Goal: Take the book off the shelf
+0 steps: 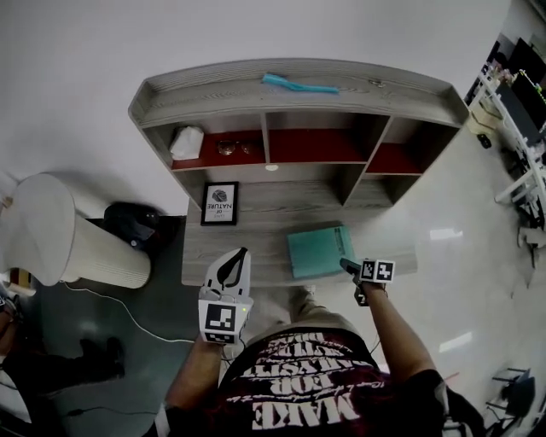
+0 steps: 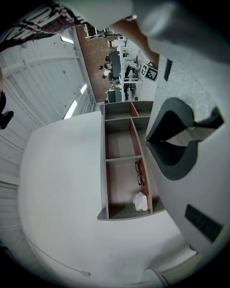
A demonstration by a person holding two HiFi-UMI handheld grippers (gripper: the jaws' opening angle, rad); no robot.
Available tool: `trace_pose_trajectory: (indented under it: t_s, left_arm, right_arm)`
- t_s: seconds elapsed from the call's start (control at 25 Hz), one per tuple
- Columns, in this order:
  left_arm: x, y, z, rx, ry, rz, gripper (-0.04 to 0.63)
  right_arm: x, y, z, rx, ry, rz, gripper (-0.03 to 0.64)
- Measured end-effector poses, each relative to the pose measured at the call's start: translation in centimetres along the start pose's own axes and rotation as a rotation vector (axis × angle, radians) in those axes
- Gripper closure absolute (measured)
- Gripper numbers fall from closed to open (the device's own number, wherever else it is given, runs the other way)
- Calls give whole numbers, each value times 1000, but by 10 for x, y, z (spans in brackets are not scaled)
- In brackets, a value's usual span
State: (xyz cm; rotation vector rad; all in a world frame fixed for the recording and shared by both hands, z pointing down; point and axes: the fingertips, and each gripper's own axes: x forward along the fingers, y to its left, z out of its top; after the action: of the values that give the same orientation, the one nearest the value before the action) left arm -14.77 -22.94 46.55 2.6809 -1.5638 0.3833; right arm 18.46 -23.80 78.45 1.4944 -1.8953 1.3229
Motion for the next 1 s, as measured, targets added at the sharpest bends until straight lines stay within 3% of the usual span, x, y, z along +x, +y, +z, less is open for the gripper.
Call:
trace_pose_trajectory:
  t_s: [0.08, 0.2, 0.36, 0.68, 1.0]
  left_arm:
    - [-7, -7, 1, -6, -11, -9, 589]
    - [-17, -15, 5, -60, -38, -12, 588]
    - [-30, -23, 10, -66, -88, -12, 589]
    - [-45, -39, 32, -86, -144, -3, 589]
    - [-64, -64, 39, -78, -134, 44, 589]
  right_arm:
    - [-32, 23, 16, -120, -87, 28, 168]
    - [-91, 70, 41, -297, -293, 78, 439]
    - [-162, 108, 52, -354, -508, 101, 596]
    - [-267, 167, 56, -621, -663, 75, 615]
    - [-314, 161, 57, -638, -692, 152, 614]
